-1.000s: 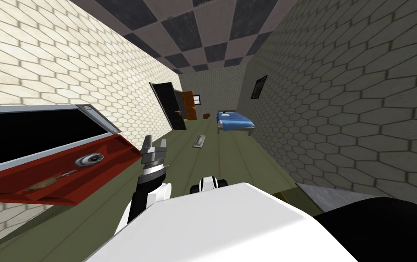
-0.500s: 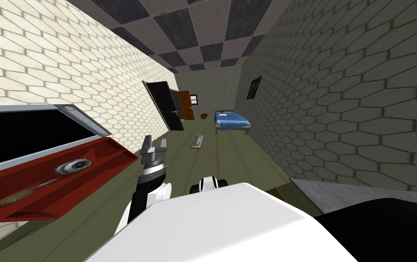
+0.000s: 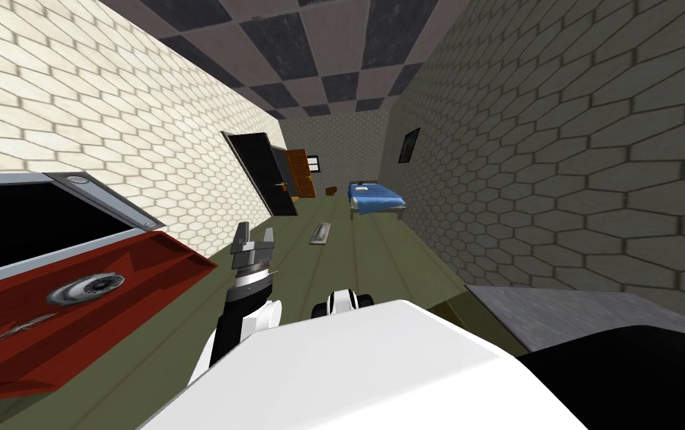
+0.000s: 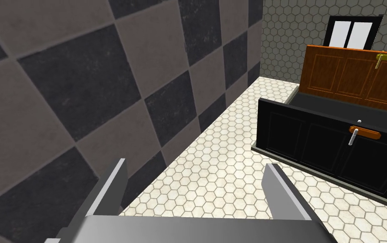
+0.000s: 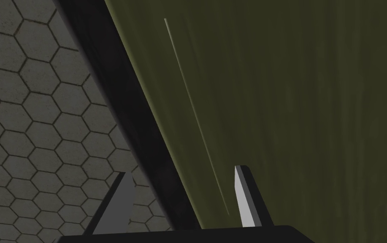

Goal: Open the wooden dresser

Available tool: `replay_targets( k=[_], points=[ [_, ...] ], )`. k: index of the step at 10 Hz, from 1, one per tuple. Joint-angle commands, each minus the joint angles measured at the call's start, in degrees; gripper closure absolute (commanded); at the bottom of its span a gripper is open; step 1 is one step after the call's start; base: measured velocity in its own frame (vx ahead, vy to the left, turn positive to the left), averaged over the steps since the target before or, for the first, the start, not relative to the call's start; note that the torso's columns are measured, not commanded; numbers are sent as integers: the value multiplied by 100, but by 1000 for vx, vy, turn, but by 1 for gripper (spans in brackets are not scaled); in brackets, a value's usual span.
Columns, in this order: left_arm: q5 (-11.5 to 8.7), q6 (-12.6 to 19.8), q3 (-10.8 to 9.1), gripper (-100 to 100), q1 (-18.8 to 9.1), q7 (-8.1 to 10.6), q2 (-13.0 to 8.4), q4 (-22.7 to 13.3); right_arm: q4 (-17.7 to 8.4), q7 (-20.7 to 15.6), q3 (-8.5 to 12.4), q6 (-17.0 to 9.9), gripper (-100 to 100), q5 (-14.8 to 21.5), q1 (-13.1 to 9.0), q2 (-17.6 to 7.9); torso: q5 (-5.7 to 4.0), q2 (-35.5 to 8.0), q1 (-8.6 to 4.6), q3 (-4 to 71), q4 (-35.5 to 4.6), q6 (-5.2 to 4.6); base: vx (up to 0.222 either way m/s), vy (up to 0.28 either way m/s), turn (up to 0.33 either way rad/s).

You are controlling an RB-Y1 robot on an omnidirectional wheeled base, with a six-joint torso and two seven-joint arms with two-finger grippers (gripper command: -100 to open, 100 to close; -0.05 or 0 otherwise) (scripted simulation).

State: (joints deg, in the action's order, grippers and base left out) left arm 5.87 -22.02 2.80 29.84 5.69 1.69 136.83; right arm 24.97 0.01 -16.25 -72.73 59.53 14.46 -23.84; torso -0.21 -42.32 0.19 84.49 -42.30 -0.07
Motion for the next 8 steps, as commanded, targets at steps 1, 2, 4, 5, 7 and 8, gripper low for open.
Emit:
replay_targets(
  k=[1,2,4,5,7,8],
  points=[
    [0,0,-1,0,1,0,0,0,3,-86,-36,9,100,128,-117,48,-7,2,-4,-1,0,-8,13,8,-120],
    [0,0,0,0,0,0,0,0,57,-86,-36,9,100,128,-117,48,-8,-5,-2,-5,0,-10,7,14,-9],
    [0,0,-1,0,1,0,0,0,415,-204,-63,-2,100,255,-197,47,65,-11,30,21,6,-19,11,21,-188],
    [0,0,0,0,0,0,0,0,334,-204,-63,-2,100,255,-226,47,83,-4,51,27,6,-7,-7,3,-12],
    [0,0,0,0,0,0,0,0,125,-204,-63,-2,100,255,-226,47,75,-1,34,26,3,0,0,2,27],
    [0,0,0,0,0,0,0,0,193,-323,-90,-14,100,383,-336,46,75,-1,34,27,6,-7,12,0,-245]
  ],
)
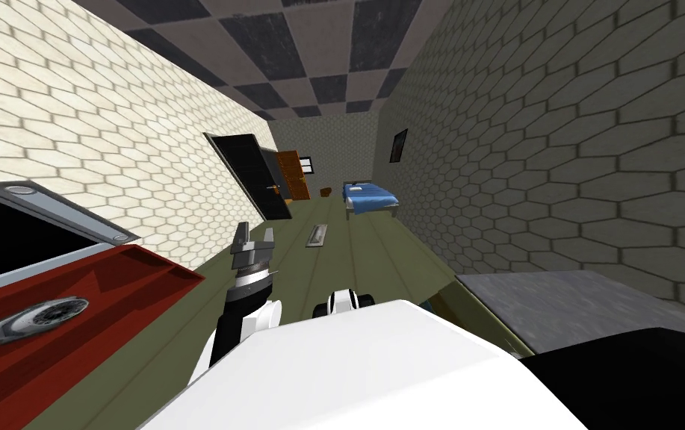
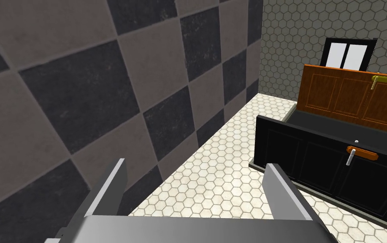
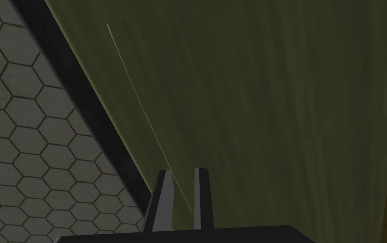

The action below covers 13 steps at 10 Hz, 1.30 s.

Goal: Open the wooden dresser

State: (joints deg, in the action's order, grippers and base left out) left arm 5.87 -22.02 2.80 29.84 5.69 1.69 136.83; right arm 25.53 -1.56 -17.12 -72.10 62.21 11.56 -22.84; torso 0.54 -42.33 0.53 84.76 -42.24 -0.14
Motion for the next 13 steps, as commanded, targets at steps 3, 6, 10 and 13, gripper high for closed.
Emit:
replay_targets(
  k=[3,6,10,13],
  points=[
    [0,0,0,0,0,0,0,0,205,-284,-30,-89,100,243,-155,-55,10,-22,19,-7,1,-19,14,11,-168],
    [0,0,0,0,1,0,0,0,249,-520,-85,-113,100,498,-373,-58,14,-12,18,-2,-1,-18,11,13,-231],
    [0,0,1,0,-1,0,1,0,457,-633,-108,24,100,560,-443,-124,9,-17,43,-14,-13,8,1,79,-72],
    [0,0,2,0,-1,0,2,0,431,-652,-105,132,100,536,-466,-154,34,-3,43,2,-17,17,-5,184,-11]
  ],
)
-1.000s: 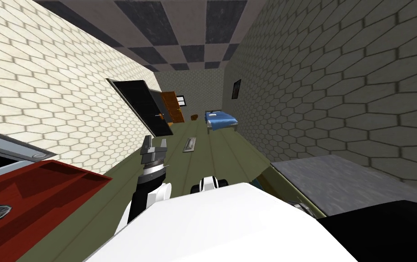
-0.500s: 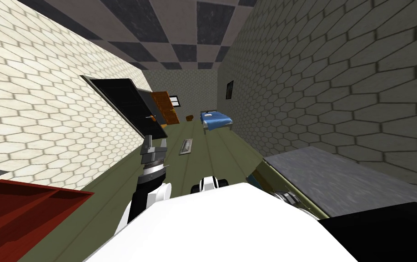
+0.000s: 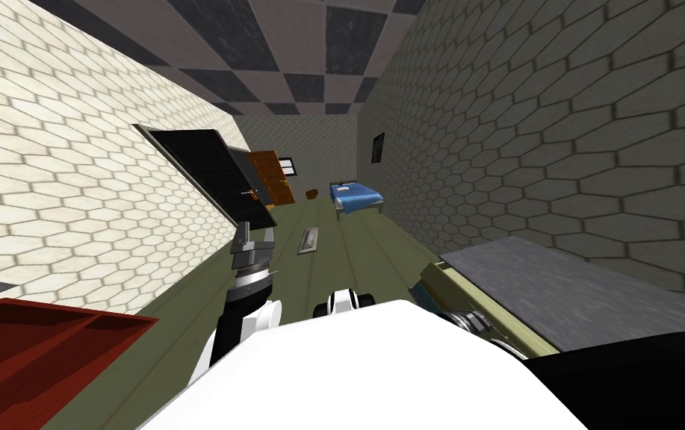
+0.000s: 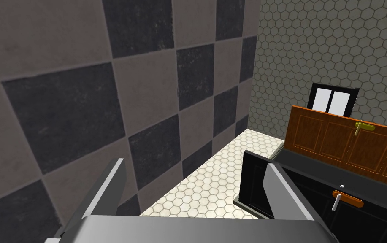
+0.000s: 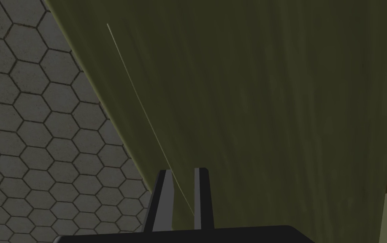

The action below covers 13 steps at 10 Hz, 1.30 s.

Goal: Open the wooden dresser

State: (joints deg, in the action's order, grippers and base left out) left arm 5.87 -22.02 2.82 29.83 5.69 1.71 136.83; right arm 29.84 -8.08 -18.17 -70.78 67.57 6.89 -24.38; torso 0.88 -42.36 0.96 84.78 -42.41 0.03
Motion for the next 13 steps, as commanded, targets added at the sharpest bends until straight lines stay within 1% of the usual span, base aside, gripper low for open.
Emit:
replay_targets(
  k=[1,2,4,5,6,7,10,11,12,13],
  points=[
    [0,0,-1,0,0,0,-1,0,24,-29,-1,15,100,3,-2,-5,-3,0,-36,2,0,-1,-17,137,-10],
    [0,0,-1,0,0,0,-1,0,42,-48,2,-5,100,11,-6,-29,-18,-5,-24,-6,1,-3,-24,206,-15],
    [0,0,0,0,0,0,0,0,79,-85,10,-45,100,27,-15,-78,-13,-3,-5,-6,2,-5,1,226,-23],
    [0,0,0,0,0,0,0,0,-3,-27,-11,51,100,17,-23,-5,-3,-2,-9,-2,0,-1,-2,99,-10],
    [0,0,-1,0,0,0,-1,0,39,-62,-14,35,100,26,-22,0,-6,-3,-44,-1,-1,-2,-21,130,-13],
    [0,0,-1,0,0,0,-1,0,50,-71,-12,21,100,32,-24,-11,-22,-8,-29,-10,0,-2,-21,176,-17],
    [0,0,0,0,0,0,0,0,118,-123,1,-63,100,66,-40,-77,-9,-1,-4,-4,1,-4,-3,222,-26],
    [0,0,0,0,0,0,0,0,132,-222,41,225,-100,-73,-51,-195,3,1,-7,1,-2,3,-28,146,5],
    [0,0,0,0,-1,0,0,1,125,-261,68,337,-100,-129,-75,-294,-37,-3,-50,-13,3,2,-37,87,27],
    [0,0,-1,0,0,0,-1,0,125,-261,68,337,-100,-129,-75,-294,-79,-1,-105,-23,7,-2,-21,46,8]
  ],
)
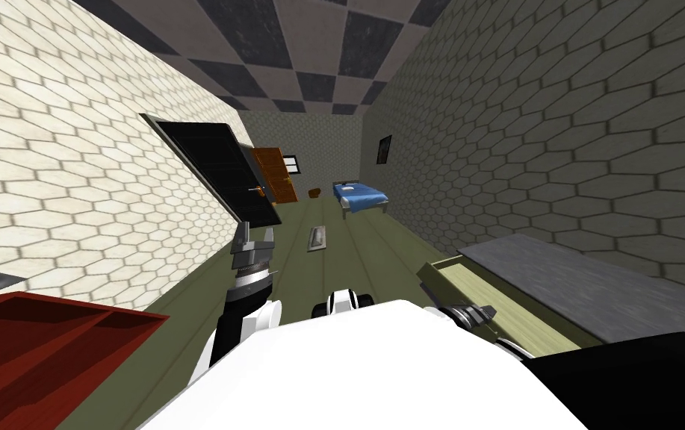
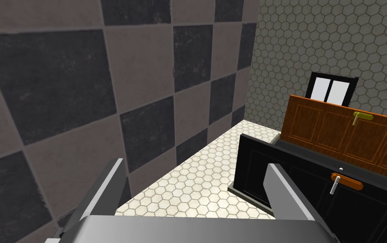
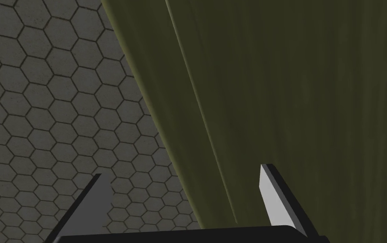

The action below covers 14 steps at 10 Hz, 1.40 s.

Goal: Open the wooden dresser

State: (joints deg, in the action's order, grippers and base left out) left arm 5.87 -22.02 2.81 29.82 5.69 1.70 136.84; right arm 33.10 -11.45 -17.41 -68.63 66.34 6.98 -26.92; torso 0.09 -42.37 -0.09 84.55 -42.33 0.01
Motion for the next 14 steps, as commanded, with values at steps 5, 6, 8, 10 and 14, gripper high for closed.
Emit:
replay_targets(
  k=[5,6,8,10,14],
  points=[
    [0,0,-1,0,0,0,-1,0,-243,-157,155,793,-100,-344,-229,-632,7,10,26,7,3,0,-31,77,13],
    [0,0,-1,0,0,0,-1,0,-250,-195,182,905,-100,-400,-253,-731,20,6,36,7,0,1,-24,79,15],
    [0,0,-1,0,1,0,-1,0,-250,-195,182,905,-100,-400,-253,-731,33,5,48,10,-3,2,-9,36,-2],
    [0,0,-2,0,1,0,-1,0,-335,-148,162,966,-100,-392,-277,-694,38,5,47,11,-4,3,0,-3,0],
    [0,0,-1,0,1,0,-1,0,-329,-160,154,999,0,-402,-263,-657,15,4,35,5,0,-1,0,0,0]
  ],
)
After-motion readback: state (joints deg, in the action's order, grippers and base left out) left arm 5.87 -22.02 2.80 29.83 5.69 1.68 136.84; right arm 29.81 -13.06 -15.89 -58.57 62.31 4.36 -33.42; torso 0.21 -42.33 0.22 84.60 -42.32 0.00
